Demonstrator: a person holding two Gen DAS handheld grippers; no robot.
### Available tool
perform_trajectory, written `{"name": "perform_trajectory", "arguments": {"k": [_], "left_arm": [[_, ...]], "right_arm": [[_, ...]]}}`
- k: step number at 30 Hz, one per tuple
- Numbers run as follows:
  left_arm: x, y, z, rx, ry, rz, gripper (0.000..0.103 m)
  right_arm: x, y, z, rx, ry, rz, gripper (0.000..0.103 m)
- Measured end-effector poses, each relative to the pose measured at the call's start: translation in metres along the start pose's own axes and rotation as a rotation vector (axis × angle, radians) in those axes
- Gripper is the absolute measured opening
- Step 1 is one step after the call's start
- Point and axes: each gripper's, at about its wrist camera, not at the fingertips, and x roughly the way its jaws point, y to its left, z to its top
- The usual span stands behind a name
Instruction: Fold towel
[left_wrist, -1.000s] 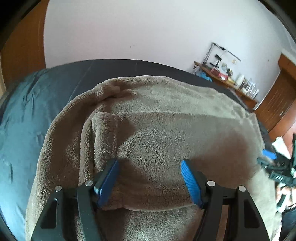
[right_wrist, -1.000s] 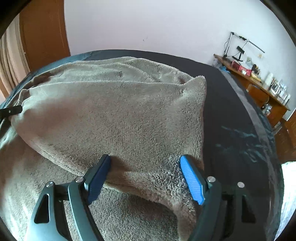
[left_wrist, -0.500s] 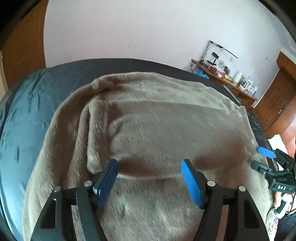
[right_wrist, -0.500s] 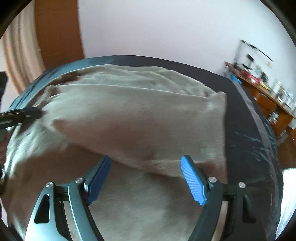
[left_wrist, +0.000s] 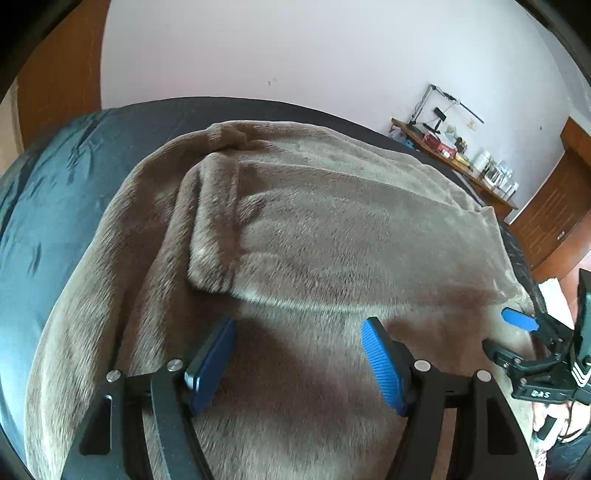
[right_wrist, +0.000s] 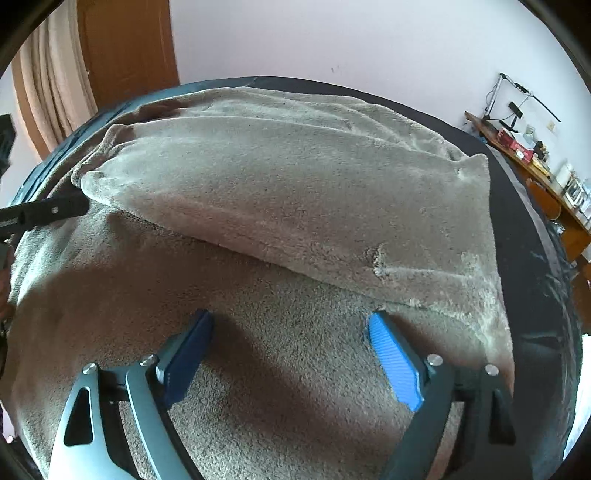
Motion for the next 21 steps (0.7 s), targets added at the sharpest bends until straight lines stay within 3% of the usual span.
{"name": "perform_trajectory", "arguments": {"k": [4,8,12,16,21], "left_arm": [[-0.020,0.015,-0.013,-0.039,-0.023,-0.009,0.072],[-0.044,0.032,-0.027,-0.058,-0.050,-0.008,0.072],[-0.072,0.052,-0.040,-0.067,-0.083,0.043,0.072],[-0.104,0.081,-0.050,-0.092,-0.128,0.059,0.072],[-0.142,0.118,-0.064,-0.116,-0.181,0.154,0.072]], "right_arm": [[-0.005,0.007,0.001,-0.012,0.008,-0.032,0.089],[-0.018,0.022,0.000,-0.046,-0.013,0.011,0.089],[-0.035,0.049,0.002,-0.088,-0.062,0.095,0.089],[-0.059,0.095,0.004,-0.198,-0.153,0.185,0.089],[-0.083,0.168,-0.003,-0.395,-0.226,0.324,0.089]]}}
